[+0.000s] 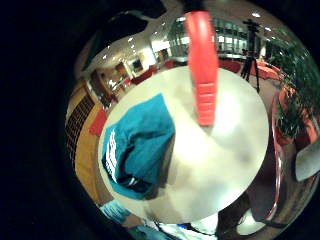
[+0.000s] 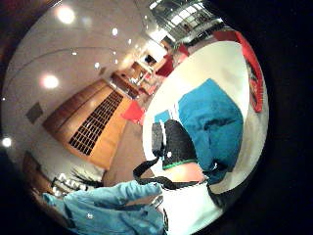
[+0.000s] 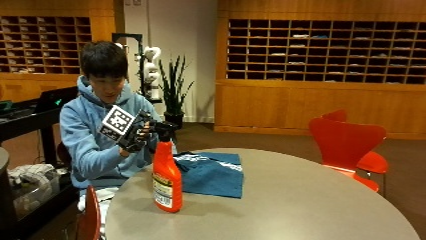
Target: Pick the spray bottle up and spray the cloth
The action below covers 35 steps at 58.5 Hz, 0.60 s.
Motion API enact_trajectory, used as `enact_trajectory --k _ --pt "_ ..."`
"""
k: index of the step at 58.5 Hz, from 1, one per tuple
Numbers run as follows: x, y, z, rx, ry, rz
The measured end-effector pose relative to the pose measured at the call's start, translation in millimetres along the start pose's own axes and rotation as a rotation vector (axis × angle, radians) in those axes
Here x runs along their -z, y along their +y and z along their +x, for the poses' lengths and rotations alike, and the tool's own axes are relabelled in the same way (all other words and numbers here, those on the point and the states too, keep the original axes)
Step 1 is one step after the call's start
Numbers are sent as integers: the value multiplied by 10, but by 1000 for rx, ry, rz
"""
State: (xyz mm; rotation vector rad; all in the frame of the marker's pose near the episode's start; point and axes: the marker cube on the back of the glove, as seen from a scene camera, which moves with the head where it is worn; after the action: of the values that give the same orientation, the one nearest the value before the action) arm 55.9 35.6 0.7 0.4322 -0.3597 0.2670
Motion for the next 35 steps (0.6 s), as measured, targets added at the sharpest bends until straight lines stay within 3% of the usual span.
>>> enact_trajectory --k 5,10,15,22,35 --pt "110 -23 157 -81 -35 66" --pt "235 12 207 -359 -103 36" --pt "224 -125 472 -212 -151 192" --pt "182 -371 661 -329 -223 303" --pt "88 -570 822 -444 -314 362"
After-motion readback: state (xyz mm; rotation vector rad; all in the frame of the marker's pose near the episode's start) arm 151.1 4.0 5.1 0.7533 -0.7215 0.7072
